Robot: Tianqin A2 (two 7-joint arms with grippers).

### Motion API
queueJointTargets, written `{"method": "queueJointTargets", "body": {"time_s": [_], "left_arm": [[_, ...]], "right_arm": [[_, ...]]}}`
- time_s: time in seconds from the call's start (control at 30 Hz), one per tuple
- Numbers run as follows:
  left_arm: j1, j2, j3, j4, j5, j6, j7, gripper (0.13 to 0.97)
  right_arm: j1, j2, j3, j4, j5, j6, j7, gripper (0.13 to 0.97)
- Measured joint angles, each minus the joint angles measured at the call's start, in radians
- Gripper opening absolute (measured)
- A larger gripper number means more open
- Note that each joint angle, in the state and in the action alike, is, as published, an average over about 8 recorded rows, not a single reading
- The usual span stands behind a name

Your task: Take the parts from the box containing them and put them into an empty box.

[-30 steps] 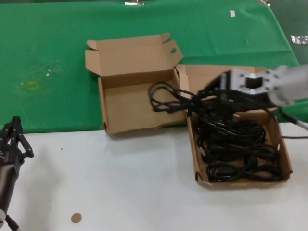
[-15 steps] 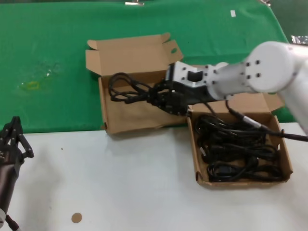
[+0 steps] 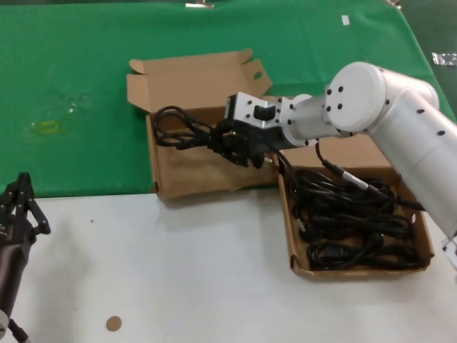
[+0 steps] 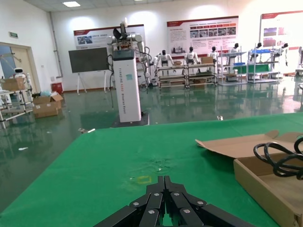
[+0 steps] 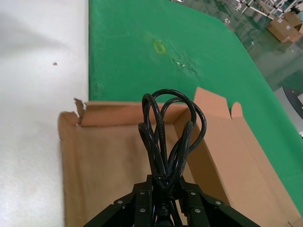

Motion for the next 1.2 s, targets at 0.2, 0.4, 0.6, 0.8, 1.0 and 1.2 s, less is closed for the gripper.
{"method": "queueJointTargets", "body": {"time_s": [0.2,0.4,0.6,0.8,1.0,1.2], "left_arm": [[0.000,0.000,0.000,0.000,0.000,0.000,0.000,0.152],[0.000,0.000,0.000,0.000,0.000,0.000,0.000,0.152],[0.000,0.000,0.000,0.000,0.000,0.000,0.000,0.152],[0.000,0.000,0.000,0.000,0.000,0.000,0.000,0.152],[0.000,0.000,0.000,0.000,0.000,0.000,0.000,0.152],[0.000,0.000,0.000,0.000,0.000,0.000,0.000,0.152]], "right_arm": [[0.028,-0.021,-0.001,-0.086,0.012,0.028,-0.058,0.247],[0.032,-0.023,-0.005,-0.108,0.016,0.035,-0.079,0.251],[0.030,-0.021,-0.006,-0.108,0.018,0.040,-0.082,0.279],[0.029,-0.016,-0.005,-0.087,0.015,0.042,-0.067,0.326],[0.016,0.002,-0.003,-0.029,0.004,0.032,-0.031,0.434],[-0.002,0.024,0.001,0.037,-0.007,0.023,0.006,0.547]]}}
